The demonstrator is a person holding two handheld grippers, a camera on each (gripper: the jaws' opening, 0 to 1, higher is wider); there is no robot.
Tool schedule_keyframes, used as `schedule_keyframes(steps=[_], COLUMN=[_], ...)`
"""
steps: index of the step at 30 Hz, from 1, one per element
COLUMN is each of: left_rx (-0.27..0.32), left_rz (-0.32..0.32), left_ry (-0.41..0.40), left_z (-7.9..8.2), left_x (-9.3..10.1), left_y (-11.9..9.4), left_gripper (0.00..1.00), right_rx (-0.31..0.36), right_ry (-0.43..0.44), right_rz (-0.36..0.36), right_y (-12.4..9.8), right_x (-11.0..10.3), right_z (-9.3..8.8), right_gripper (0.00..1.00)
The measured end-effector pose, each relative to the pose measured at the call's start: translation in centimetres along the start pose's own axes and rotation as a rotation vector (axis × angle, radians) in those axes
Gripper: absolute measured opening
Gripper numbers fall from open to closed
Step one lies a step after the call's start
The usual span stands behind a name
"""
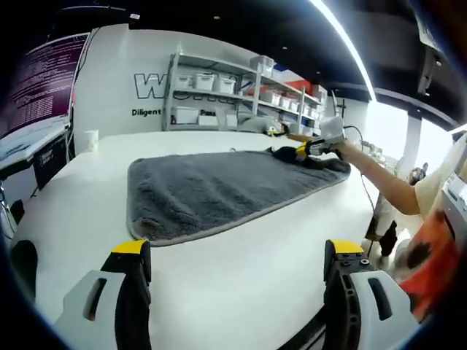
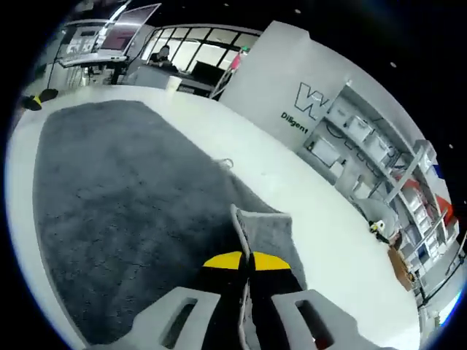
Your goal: Open the folded towel by lifting each exposed corner and separating the folded layers until the towel lies flat within the target outline without major curled edges
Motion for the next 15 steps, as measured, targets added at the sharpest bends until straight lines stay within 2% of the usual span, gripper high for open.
schedule_keyframes(steps=[4, 8, 11, 15], left_rx=[0.002, -0.004, -0.001, -0.002], left_rz=[-0.011, -0.012, 0.0, 0.009], left_ry=[0.002, -0.003, -0.01, -0.011], left_z=[0.0, -0.3, -0.5, -0.5], left_x=[0.2, 0.1, -0.1, -0.2], left_y=[0.1, 0.0, -0.2, -0.3], left_gripper=[0.97, 0.97, 0.96, 0.96], right_rx=[-0.006, -0.028, -0.047, -0.076], right_ry=[0.009, 0.014, 0.005, -0.009], right_rz=[-0.057, -0.126, -0.162, -0.19], right_y=[0.2, 0.5, 0.9, 1.7], right_x=[3.9, 7.7, 9.8, 11.3], right_z=[0.4, 0.1, -0.4, -1.3], right_gripper=[0.0, 0.0, 0.0, 0.0])
Point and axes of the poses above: the point that each gripper's makers call its tool centre point, and the gripper's own axes: y roughly forward along the fingers, x roughly to its right, z roughly out of its top, the point moved 4 cm from there along -y, roughly backward along the fingers, and after that the axes turned 13 degrees about -z, right-handed, at the moved point
